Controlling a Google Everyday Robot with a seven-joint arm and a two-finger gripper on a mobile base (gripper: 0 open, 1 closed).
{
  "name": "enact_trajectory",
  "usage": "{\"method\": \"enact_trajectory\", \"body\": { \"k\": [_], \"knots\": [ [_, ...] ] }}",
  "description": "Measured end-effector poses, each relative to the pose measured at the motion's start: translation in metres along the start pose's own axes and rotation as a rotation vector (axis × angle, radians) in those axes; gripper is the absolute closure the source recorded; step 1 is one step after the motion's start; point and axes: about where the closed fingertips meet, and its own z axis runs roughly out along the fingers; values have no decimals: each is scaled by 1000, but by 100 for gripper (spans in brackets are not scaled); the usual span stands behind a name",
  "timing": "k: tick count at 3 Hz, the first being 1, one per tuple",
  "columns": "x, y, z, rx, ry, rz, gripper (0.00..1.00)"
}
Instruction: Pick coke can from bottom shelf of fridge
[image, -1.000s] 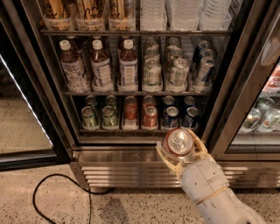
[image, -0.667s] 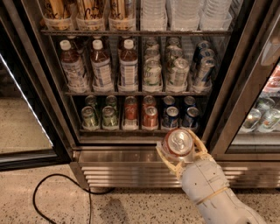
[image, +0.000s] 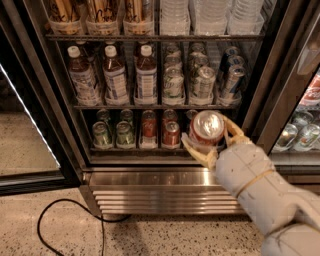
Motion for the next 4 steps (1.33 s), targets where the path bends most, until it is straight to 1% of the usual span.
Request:
{"method": "enact_trajectory", "body": {
  "k": [1,2,3,4],
  "knots": [
    [-31,3,27,-66,19,-8,100],
    [-36,28,34,-137,2,16,100],
    [-38,50,23,-224,-23,-51,100],
    [-60,12,-14,-223,-27,-167,100]
  ]
}}
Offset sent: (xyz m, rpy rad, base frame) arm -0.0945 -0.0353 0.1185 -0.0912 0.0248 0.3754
